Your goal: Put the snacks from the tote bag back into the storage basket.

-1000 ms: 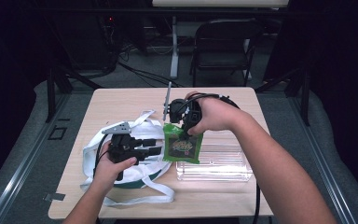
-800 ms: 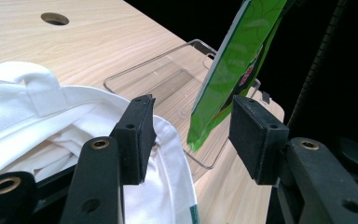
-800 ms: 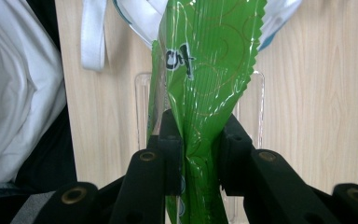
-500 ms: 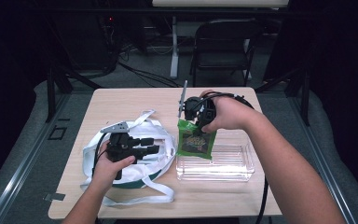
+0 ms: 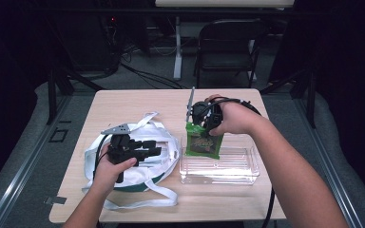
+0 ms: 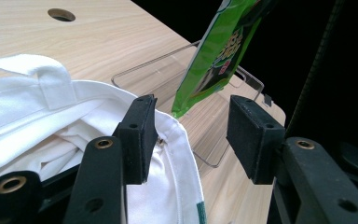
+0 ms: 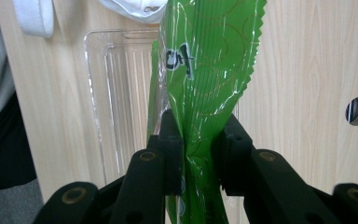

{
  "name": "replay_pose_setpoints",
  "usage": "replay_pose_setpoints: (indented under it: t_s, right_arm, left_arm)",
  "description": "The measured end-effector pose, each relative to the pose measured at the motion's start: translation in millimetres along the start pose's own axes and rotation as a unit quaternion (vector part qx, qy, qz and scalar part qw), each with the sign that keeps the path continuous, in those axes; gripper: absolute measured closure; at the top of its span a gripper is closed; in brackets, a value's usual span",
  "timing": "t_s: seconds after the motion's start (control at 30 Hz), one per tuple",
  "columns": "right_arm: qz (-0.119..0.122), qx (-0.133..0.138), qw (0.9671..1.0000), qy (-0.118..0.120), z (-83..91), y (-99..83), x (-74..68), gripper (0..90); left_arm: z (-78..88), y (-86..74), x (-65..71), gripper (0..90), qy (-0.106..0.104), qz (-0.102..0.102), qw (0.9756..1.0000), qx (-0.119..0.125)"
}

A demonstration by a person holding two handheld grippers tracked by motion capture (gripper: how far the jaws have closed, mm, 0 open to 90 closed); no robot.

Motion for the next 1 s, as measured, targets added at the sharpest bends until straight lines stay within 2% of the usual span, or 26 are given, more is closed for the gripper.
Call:
replay_pose_setpoints:
  t_s: [0.37, 0.5, 0.6, 1.0]
  right_arm:
    - [0.015, -0.007, 0.9994, -0.031, -29.2, -4.4, 11.3, 74.7]
    - [0.021, -0.013, 0.9985, -0.048, -39.1, -5.2, 15.3, 74.7]
    - [0.024, -0.009, 0.9972, -0.070, -47.2, -4.4, 19.9, 74.5]
    - [0.046, 0.000, 0.9957, -0.081, -68.8, -1.9, 23.5, 74.5]
  left_arm:
    - [0.4, -0.3, -1.9, 52.0, 0.001, 0.006, 1.0000, 0.002]
    - [1.9, 0.0, -2.7, 52.0, 0.003, 0.004, 1.0000, 0.003]
    - [2.0, -0.1, -3.0, 52.0, 0.002, 0.005, 1.0000, 0.004]
    - [2.4, -0.8, -5.7, 52.1, 0.004, 0.009, 0.9999, 0.004]
Point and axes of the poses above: each handheld gripper's, and its own axes: z roughly backward along the jaws, y roughly out of its top, x roughly to its right, the point moved 5 cm from there along -z, roughly forward along the jaws, and after that the axes turned 3 degrees about x, right-handed, at the moved point
